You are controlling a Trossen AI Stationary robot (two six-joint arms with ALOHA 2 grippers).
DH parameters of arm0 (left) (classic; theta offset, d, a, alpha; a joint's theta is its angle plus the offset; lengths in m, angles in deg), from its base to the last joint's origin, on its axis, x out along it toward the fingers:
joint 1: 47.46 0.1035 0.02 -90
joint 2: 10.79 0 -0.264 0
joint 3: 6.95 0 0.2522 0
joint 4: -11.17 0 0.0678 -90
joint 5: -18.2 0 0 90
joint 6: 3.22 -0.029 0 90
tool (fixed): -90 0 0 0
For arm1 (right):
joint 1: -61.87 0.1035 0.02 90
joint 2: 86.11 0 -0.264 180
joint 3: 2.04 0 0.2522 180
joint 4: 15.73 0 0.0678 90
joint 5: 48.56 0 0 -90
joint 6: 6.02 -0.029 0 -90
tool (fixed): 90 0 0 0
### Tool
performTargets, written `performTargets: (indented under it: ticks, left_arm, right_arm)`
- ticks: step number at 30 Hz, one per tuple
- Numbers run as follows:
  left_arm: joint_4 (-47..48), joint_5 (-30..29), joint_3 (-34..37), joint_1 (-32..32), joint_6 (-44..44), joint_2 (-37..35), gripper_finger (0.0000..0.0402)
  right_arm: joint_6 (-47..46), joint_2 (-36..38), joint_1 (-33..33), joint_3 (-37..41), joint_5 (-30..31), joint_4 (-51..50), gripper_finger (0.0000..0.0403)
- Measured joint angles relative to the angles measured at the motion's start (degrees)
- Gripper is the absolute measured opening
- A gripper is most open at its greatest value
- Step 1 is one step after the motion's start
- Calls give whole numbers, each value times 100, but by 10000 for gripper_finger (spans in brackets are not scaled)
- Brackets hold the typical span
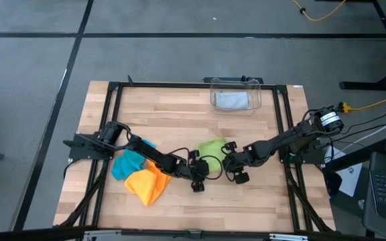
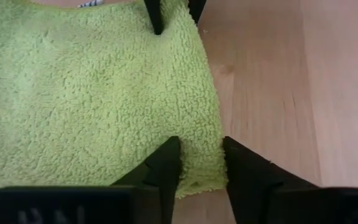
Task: Fold microfiber towels
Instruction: Fold the green microfiber
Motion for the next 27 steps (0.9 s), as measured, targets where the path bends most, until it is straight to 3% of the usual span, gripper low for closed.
performTargets:
  ticks: [8, 13, 19, 27]
  left_arm:
    - [21, -34, 8, 6, 430, -33, 9]
    - [-1, 54, -61, -49, 491, -66, 2]
    - [41, 179, -263, -138, 528, -63, 1]
    - [48, 135, -577, -352, 582, -66, 0]
  right_arm:
    - [-162, 14, 121, 7, 87, 34, 107]
    - [-680, 87, 284, 7, 112, 32, 84]
    - [-1228, 158, 410, 13, 80, 30, 15]
    - [-1828, 166, 650, -4, -118, 42, 8]
